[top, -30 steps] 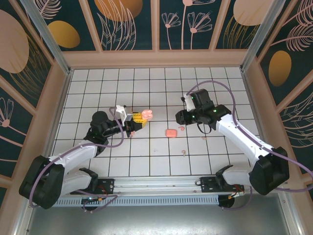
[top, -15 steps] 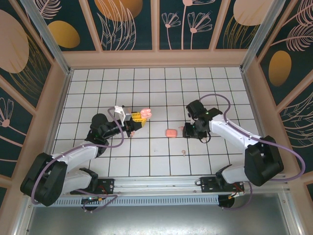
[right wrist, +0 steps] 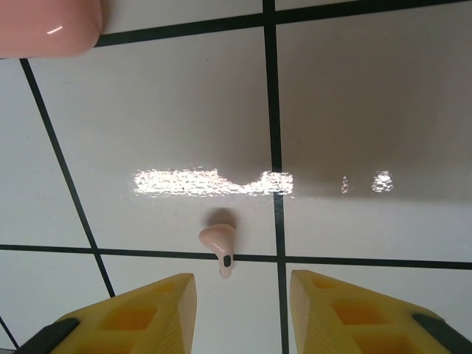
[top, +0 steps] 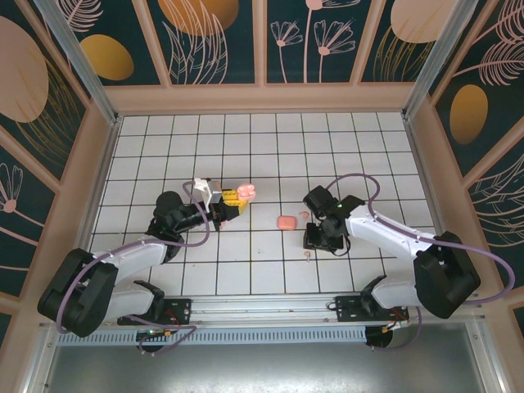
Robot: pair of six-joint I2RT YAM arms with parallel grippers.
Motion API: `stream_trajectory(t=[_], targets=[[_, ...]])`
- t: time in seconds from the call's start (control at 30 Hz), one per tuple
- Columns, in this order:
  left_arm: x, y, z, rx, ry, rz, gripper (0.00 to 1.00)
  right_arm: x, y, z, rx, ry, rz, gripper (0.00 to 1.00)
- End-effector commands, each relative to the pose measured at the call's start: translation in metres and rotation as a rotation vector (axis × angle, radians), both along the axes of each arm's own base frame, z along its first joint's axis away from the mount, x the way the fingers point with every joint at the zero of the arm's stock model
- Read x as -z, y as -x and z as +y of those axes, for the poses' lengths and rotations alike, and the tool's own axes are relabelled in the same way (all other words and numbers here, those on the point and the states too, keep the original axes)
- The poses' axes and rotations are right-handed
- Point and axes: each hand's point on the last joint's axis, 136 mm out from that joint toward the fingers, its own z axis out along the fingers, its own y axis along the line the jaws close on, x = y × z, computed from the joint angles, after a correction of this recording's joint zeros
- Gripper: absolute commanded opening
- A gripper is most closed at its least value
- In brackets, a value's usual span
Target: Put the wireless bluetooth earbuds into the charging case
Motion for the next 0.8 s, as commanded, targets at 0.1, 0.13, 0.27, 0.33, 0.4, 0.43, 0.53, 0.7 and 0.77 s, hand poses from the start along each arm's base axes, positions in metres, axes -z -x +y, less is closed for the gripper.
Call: stream_trajectory(t=[0.1, 0.13, 0.27, 0.33, 0.4, 0.43, 0.53, 0.7, 0.77], targets=[[-0.014, 0.007, -0.003, 0.031, 0.034, -0.058, 0.13, -0.002, 0.003, -0.004, 0.02, 0.002, -0.025, 0.38], [-0.014, 0.007, -0.003, 0.032, 0.035, -0.06, 0.13, -0.002, 0.003, -0.004, 0.019, 0.002, -0.024, 0.38], [-0.016, 0.009, -0.004, 0.035, 0.038, -0.062, 0.12, -0.002, 0.003, 0.001, 0.011, -0.002, -0.028, 0.37], [-0.016, 0.01, -0.004, 0.035, 0.038, -0.061, 0.12, 0.004, 0.005, 0.003, 0.009, -0.002, -0.015, 0.37], [-0.015, 0.01, -0.004, 0.032, 0.032, -0.062, 0.12, 0.009, 0.007, 0.004, 0.003, 0.004, -0.002, 0.37], [-0.015, 0.01, -0.004, 0.033, 0.031, -0.063, 0.12, 0.012, 0.008, 0.004, -0.003, 0.016, 0.001, 0.37], [-0.014, 0.01, -0.005, 0.041, 0.031, -0.056, 0.12, 0.016, 0.009, 0.003, -0.015, 0.036, 0.006, 0.37], [-0.013, 0.011, -0.005, 0.035, 0.014, -0.059, 0.12, 0.023, 0.005, 0.007, -0.03, 0.037, 0.004, 0.36], [-0.013, 0.011, -0.004, 0.027, 0.004, -0.064, 0.12, 0.027, 0.004, 0.009, -0.04, 0.041, 0.012, 0.36]])
